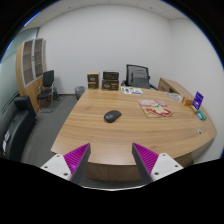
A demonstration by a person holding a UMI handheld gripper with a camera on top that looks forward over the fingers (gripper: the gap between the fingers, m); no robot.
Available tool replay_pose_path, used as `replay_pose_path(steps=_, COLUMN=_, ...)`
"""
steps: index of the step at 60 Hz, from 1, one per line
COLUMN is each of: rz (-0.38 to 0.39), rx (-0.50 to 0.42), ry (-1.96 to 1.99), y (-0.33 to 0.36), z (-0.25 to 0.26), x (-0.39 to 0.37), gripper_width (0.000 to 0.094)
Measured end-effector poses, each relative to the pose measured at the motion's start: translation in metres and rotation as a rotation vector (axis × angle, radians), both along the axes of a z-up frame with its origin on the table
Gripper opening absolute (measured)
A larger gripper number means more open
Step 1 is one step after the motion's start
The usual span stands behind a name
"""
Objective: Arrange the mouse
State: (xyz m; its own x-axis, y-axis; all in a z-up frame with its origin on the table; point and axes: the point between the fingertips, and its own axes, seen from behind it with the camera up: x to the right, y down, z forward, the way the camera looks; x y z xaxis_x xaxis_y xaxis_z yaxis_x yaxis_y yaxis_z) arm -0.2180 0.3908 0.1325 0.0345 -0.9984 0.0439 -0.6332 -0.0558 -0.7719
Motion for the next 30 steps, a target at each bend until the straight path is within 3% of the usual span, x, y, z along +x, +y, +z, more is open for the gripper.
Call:
replay_pose_path(steps=13, rz=0.037, rx=-0.008, ry=0.012, y=0.009, z=-0.033, x=0.023, gripper_width=0.0868)
replay_pose_path(steps=30, rz=0.032, rx=-0.001, ry=0.010, y=0.007, z=-0.073, x=0.091, gripper_width=0.0867)
